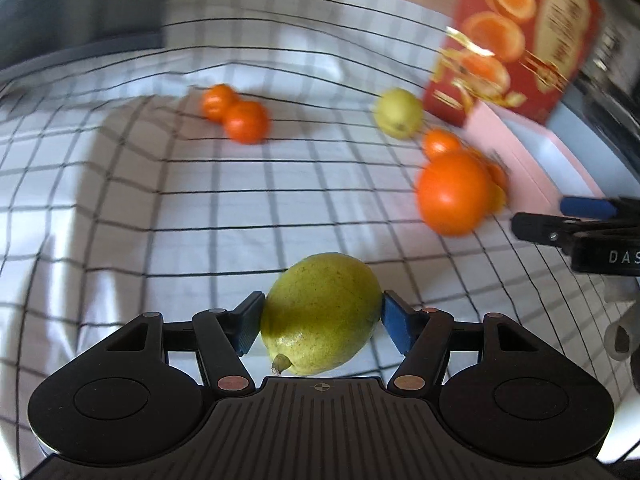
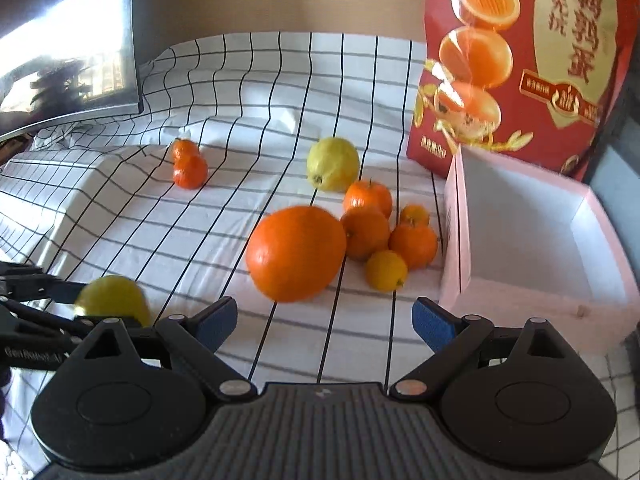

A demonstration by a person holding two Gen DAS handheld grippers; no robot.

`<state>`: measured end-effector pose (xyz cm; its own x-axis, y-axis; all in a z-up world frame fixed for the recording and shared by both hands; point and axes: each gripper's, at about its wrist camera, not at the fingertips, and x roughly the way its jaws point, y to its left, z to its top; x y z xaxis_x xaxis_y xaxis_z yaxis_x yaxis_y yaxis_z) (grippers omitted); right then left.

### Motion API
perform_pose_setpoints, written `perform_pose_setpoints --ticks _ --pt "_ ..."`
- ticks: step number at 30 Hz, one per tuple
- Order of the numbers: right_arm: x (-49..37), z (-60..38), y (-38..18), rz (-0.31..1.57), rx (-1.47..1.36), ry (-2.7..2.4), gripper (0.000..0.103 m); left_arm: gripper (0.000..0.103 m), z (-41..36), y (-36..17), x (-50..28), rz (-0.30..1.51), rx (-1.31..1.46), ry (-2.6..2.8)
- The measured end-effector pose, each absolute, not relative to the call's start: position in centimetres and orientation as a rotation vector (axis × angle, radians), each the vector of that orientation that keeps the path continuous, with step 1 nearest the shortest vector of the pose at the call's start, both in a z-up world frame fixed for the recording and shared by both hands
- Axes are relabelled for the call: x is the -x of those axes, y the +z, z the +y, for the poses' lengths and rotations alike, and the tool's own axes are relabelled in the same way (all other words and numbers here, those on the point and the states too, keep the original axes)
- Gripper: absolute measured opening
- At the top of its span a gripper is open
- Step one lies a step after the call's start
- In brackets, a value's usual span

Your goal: Organize fruits

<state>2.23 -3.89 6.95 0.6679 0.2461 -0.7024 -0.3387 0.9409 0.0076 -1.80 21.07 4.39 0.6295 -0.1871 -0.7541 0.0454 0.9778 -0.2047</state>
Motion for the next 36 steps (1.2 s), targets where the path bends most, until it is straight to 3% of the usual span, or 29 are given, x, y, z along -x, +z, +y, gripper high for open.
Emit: perform_pose_setpoints --ticks 2,4,6,14,23,25,27,36 --pt "-2.8 -4.0 7.1 0.751 0.113 0.304 0.087 0.069 21.8 4.4 1.8 0.88 0.204 -0.117" --pt "-3.7 -4.3 6.9 0.753 0.094 0.277 0.06 0.069 21.9 4.4 1.8 0.88 0.219 -0.116" --pt "-4.7 -4.1 6.6 0.771 0.154 0.246 0.047 0.069 21.8 4.5 2.0 0.875 0.213 -0.117" --pt "-6.1 -3.2 4.2 0.774 0.471 0.321 0.045 0.069 21.4 4.6 2.2 0.883 0.216 -0.108" --pt "-8.2 -1.0 1.3 0.728 0.568 0.281 0.045 0.069 20.1 4.8 2.4 0.914 0.234 -0.173" --pt "-8.2 -0.8 1.2 0.715 0.59 0.281 0.04 0.069 19.2 4.8 2.3 0.92 0.227 -0.2" --pt "-8.2 -0.8 1.3 0.707 0.593 0.267 0.032 0.069 18.3 4.8 2.2 0.928 0.215 -0.227" --pt "-4.4 -4.2 3.1 0.784 0.364 0.291 0.032 0.069 14.3 4.8 1.2 0.938 0.16 -0.309"
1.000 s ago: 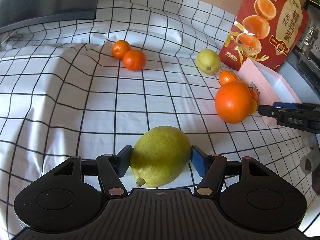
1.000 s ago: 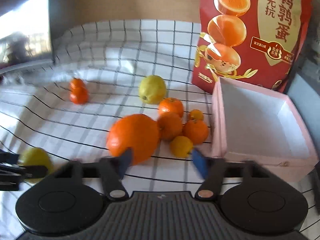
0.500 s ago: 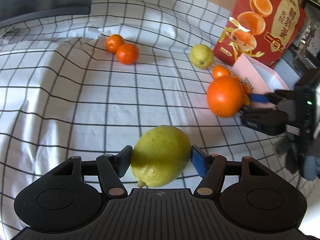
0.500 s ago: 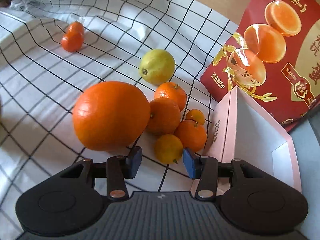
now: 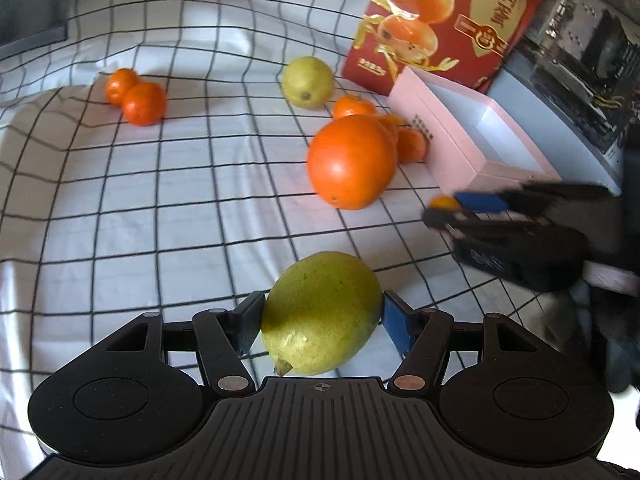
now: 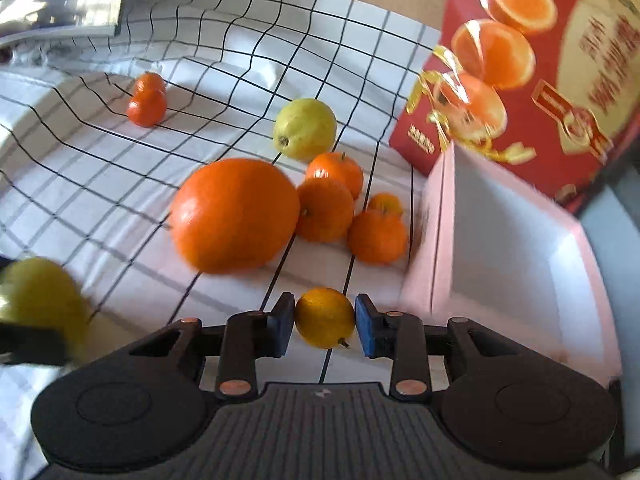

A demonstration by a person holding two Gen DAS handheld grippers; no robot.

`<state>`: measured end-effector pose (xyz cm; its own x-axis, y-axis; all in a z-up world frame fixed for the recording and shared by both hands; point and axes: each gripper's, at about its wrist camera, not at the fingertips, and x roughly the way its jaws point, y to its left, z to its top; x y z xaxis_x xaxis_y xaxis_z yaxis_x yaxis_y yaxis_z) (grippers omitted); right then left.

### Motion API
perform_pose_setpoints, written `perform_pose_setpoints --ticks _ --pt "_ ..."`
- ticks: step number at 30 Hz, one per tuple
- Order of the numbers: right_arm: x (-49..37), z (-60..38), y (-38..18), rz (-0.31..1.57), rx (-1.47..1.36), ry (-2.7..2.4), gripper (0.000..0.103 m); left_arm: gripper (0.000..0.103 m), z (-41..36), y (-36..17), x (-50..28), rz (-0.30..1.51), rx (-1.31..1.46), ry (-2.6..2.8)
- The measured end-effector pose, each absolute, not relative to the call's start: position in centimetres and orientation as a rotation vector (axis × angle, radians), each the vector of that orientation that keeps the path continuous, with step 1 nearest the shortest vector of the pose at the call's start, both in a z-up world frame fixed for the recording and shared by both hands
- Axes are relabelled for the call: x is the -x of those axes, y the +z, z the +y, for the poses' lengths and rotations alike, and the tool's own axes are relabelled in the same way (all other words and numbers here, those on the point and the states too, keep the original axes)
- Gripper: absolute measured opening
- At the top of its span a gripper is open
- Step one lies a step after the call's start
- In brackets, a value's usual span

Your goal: Organize fruits

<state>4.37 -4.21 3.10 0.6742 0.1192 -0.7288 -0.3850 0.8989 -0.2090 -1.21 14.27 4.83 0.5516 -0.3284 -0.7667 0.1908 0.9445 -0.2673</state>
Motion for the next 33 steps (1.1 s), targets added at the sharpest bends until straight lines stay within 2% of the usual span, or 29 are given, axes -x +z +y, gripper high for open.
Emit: perform_pose_setpoints --ticks 11,15,16,19,23,29,31,33 --pt "0.4 -10.5 3.1 0.884 0.087 0.255 0.035 0.069 13.3 4.9 -0.2 0.934 0.142 -0.294" --pt "1.0 -10.5 2.6 0.883 0.09 0.232 0.046 0.069 13.3 4.6 -0.4 0.962 0.142 -0.314" --pt "0.9 -10.5 2.5 0.884 0.082 0.223 0.054 0.069 13.4 4.4 -0.5 0.976 0.15 -0.326" --pt "0.9 -10.6 2.4 0.876 0.061 0.2 0.067 0.068 13.1 4.0 -0.4 0.999 0.16 -0.343" --pt "0.7 -10.6 1.7 0.889 0.056 0.174 0.075 0.069 12.8 4.0 -0.1 0.988 0.133 -0.34" --pt "1.0 -10.9 1.1 0.858 0.051 0.148 0.093 0.069 13.0 4.0 -0.2 0.986 0.147 -0.344" --pt "1.0 -11.2 0.9 0.865 0.04 0.136 0.103 0.069 13.0 4.0 -0.2 0.987 0.144 -0.345" --pt "1.1 -11.3 0.7 0.869 0.04 0.135 0.103 0.069 13.0 4.0 -0.3 0.987 0.14 -0.344"
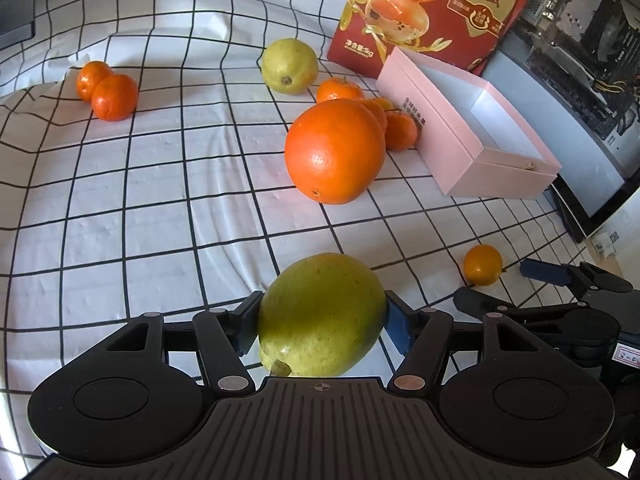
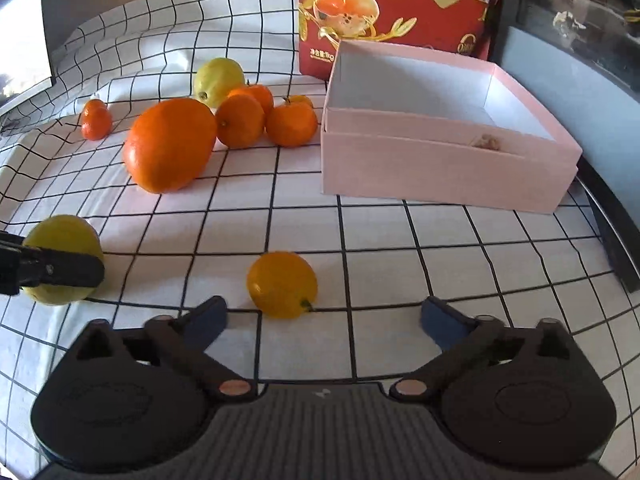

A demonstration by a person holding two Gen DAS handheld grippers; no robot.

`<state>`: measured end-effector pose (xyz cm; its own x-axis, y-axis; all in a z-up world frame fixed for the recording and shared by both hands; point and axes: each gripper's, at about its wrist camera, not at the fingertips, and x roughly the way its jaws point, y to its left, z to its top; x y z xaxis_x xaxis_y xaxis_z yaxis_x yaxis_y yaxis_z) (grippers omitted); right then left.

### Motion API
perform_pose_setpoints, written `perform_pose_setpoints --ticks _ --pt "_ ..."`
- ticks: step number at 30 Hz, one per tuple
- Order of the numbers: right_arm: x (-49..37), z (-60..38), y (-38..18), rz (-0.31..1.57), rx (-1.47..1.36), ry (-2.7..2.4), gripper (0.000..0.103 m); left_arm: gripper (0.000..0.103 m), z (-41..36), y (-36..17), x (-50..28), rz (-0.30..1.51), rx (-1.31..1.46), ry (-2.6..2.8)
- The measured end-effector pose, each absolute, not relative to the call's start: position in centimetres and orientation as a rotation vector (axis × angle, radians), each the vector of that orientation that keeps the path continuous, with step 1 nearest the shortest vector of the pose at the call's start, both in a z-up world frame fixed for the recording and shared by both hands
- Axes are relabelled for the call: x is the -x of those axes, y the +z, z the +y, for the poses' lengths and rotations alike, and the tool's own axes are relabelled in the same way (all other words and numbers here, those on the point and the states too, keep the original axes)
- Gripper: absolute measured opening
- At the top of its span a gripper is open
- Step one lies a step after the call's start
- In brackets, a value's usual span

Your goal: Organize fruits

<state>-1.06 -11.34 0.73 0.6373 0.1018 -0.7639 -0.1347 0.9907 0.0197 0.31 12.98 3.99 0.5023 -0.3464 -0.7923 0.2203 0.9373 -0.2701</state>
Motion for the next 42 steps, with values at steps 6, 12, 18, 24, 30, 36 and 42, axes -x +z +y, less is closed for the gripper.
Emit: perform_pose_setpoints --ticks 6,12,18,24,30,36,42 --pt "1.1 -11.4 0.8 0.882 0.031 0.114 0.103 0.068 12.9 4.0 -0.3 0.985 0.138 -0.34" --pt "1.4 -11.6 1.0 0.884 0.048 0.145 0.099 0.068 12.4 4.1 0.1 0.982 0.099 -0.355" --pt "1.6 -12.7 1.8 0.892 0.002 0.149 0.093 0.068 11.9 4.0 0.6 0.984 0.09 -0.377" --pt "2.1 -13.4 2.2 0.884 -0.036 0.167 0.08 0.068 11.8 4.2 0.8 0.981 0.089 -0.369" --pt "2.6 -12.9 2.6 0.853 -0.016 0.192 0.068 0.068 11.6 4.1 1.2 0.982 0.087 -0.371" --pt "1.6 -11.7 2.5 0.854 0.012 0.223 0.06 0.068 11.7 4.1 1.4 0.981 0.096 -0.366" --pt "0.3 -9.7 2.5 0.848 0.102 0.258 0.034 0.068 11.8 4.2 1.4 0.989 0.1 -0.362"
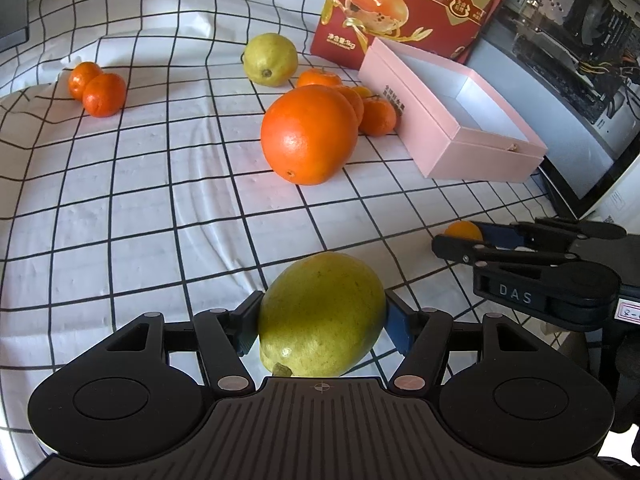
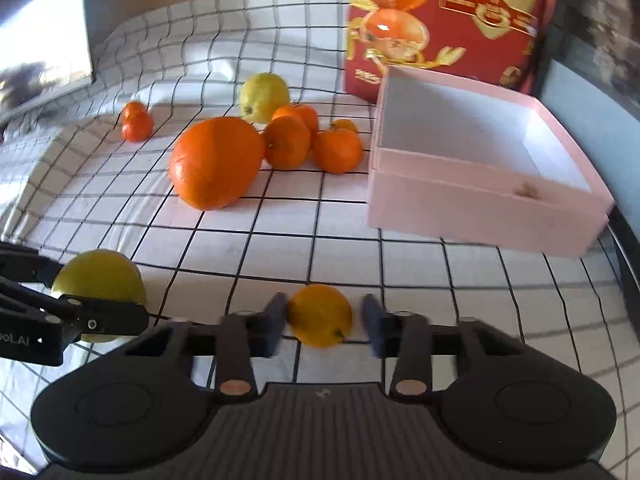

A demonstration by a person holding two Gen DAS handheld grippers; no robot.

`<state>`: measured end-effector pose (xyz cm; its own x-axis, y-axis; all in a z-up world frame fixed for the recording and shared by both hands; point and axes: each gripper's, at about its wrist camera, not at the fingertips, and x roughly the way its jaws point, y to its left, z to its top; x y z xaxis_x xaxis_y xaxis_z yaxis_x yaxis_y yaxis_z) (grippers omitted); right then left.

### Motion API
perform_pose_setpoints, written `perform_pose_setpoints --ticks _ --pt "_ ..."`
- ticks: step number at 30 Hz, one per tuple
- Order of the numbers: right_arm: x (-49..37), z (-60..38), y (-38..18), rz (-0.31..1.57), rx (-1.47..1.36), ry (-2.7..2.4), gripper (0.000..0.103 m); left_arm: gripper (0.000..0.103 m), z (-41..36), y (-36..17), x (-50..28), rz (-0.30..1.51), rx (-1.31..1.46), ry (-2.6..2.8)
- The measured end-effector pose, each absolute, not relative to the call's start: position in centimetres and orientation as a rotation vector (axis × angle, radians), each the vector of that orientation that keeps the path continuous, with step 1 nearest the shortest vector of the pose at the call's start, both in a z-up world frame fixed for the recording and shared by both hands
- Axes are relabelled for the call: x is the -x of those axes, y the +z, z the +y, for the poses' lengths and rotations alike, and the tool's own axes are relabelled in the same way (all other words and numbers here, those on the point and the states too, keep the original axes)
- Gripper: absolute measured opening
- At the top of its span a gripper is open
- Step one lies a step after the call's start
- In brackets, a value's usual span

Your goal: Organize fruits

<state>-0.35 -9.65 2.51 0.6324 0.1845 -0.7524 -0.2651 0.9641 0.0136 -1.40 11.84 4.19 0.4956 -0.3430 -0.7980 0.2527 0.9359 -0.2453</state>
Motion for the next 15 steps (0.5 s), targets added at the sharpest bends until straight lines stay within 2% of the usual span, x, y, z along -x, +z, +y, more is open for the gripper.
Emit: perform_pose_setpoints --ticks 10,15 --pt "0.0 -11.6 3.2 0.861 0.07 0.232 0.033 0.068 10.3 4.6 0.9 0.988 0.072 -0.388" --pt "-0.8 -15.0 5.7 0.808 0.01 0.185 0.033 0.068 7.6 8.4 -2.2 0.903 0.134 -0.495"
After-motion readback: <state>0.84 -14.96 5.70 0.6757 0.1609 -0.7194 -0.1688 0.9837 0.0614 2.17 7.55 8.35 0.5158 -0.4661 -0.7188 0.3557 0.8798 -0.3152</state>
